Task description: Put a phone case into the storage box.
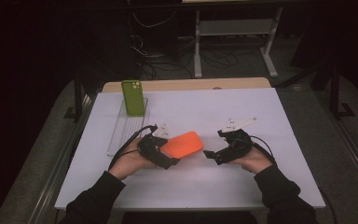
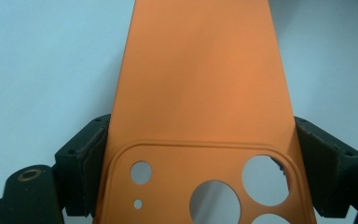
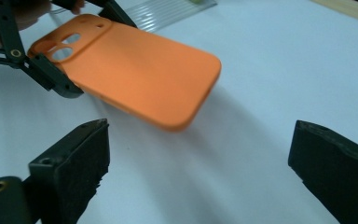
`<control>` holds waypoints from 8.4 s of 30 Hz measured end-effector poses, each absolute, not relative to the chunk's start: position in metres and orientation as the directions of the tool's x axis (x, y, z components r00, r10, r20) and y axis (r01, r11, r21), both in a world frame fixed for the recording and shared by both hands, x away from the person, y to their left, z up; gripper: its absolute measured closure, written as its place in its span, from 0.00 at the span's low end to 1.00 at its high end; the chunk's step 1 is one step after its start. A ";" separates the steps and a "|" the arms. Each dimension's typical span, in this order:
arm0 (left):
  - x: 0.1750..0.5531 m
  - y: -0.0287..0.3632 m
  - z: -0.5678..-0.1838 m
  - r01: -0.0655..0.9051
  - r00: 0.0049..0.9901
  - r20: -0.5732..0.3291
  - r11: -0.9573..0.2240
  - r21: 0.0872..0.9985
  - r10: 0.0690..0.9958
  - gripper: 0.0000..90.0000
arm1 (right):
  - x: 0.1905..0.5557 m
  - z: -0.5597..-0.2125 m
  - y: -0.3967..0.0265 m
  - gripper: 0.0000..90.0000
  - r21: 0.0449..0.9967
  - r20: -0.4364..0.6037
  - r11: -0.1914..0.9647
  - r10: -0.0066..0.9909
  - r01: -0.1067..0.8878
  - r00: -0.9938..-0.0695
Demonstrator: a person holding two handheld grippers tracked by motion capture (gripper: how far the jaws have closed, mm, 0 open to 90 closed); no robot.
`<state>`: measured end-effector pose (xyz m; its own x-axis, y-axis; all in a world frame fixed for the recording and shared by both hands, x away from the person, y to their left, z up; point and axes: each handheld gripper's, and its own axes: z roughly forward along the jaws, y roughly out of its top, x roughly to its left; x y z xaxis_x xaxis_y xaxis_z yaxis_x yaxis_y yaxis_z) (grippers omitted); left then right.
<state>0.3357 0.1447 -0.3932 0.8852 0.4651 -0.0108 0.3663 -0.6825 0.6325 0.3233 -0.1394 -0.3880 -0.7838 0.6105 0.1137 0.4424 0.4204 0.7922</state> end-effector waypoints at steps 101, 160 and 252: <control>0.328 0.134 -0.392 0.371 0.883 -0.033 -0.653 0.661 0.468 0.17 | 0.264 -0.431 -0.068 0.05 0.209 -0.937 0.933 0.105 -0.294 -0.333; 0.327 0.139 -0.386 0.373 0.880 -0.086 -0.568 0.734 0.467 0.00 | 0.261 -0.436 -0.057 0.91 0.251 -0.943 0.923 0.167 -0.290 -0.286; 0.348 0.139 -0.370 0.480 0.706 -0.266 -0.167 0.861 0.656 0.13 | 0.292 -0.409 -0.050 0.90 0.868 0.043 0.294 0.758 0.400 -0.651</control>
<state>0.3482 0.1389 -0.3696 0.7059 0.6563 -0.2665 0.4800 -0.1665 0.8613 0.2919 -0.0499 -0.4092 -0.6509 0.7579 0.0430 0.4000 0.2943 0.8680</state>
